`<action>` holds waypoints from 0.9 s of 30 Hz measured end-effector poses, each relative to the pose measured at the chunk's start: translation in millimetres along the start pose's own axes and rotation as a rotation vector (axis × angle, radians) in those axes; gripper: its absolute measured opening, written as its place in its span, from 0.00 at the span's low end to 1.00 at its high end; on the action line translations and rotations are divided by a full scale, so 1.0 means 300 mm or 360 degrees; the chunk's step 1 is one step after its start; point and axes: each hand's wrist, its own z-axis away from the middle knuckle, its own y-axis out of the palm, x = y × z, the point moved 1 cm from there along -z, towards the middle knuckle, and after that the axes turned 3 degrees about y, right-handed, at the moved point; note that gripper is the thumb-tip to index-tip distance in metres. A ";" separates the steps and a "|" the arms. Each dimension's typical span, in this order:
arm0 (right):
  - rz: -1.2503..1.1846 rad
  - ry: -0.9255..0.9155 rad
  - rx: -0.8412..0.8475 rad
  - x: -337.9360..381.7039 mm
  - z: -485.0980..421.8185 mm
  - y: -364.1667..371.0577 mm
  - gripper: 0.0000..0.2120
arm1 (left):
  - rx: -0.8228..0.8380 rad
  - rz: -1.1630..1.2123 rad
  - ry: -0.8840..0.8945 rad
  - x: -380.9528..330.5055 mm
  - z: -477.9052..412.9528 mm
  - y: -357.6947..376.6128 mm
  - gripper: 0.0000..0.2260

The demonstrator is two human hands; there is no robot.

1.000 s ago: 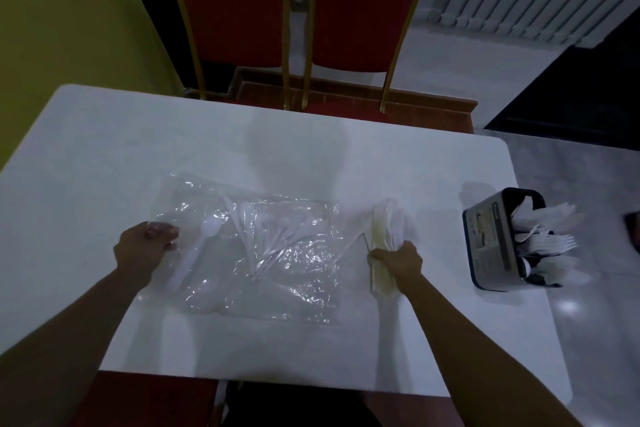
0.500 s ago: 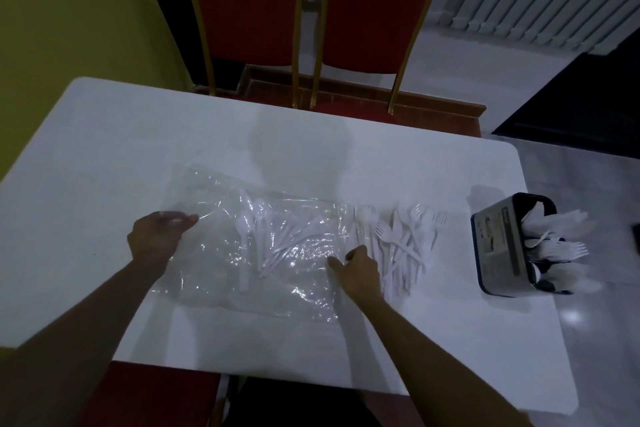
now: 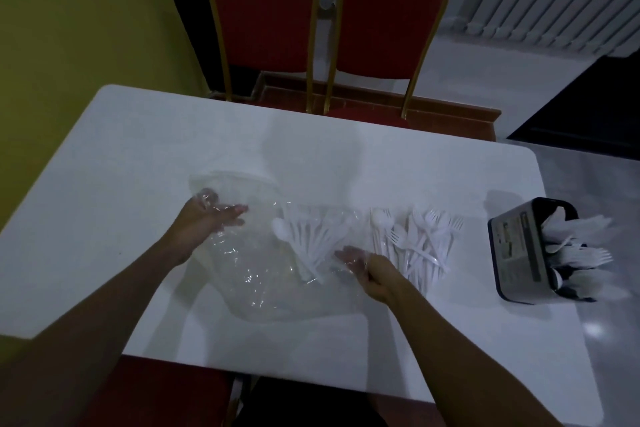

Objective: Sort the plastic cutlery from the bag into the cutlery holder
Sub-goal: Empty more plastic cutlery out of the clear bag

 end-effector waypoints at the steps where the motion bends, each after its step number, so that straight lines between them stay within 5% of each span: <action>1: 0.0211 -0.0014 -0.0010 0.000 -0.013 0.006 0.07 | 0.0031 0.0039 0.0024 -0.008 0.003 0.005 0.19; 3: 0.0589 0.0006 0.0037 0.010 -0.012 0.027 0.16 | 0.0043 0.0115 0.0051 -0.029 0.014 0.012 0.19; 8: 0.0765 0.0102 0.0110 0.022 0.009 0.070 0.06 | 0.0188 0.0259 0.0127 -0.073 0.037 0.057 0.19; 15: 0.1519 0.0042 0.0028 -0.008 -0.017 0.103 0.27 | 0.0376 0.0350 0.0218 -0.140 0.081 0.136 0.19; 16: 0.1573 -0.0007 0.0047 -0.013 -0.012 0.107 0.23 | 0.0394 0.0344 0.0230 -0.140 0.079 0.139 0.18; 20: 0.1513 -0.0074 0.0052 -0.032 -0.011 0.114 0.10 | 0.0404 0.0328 0.0224 -0.126 0.066 0.135 0.15; 27: 0.1115 0.0043 -0.0025 -0.037 -0.024 0.090 0.07 | 0.0115 0.0192 0.0265 -0.111 0.045 0.045 0.17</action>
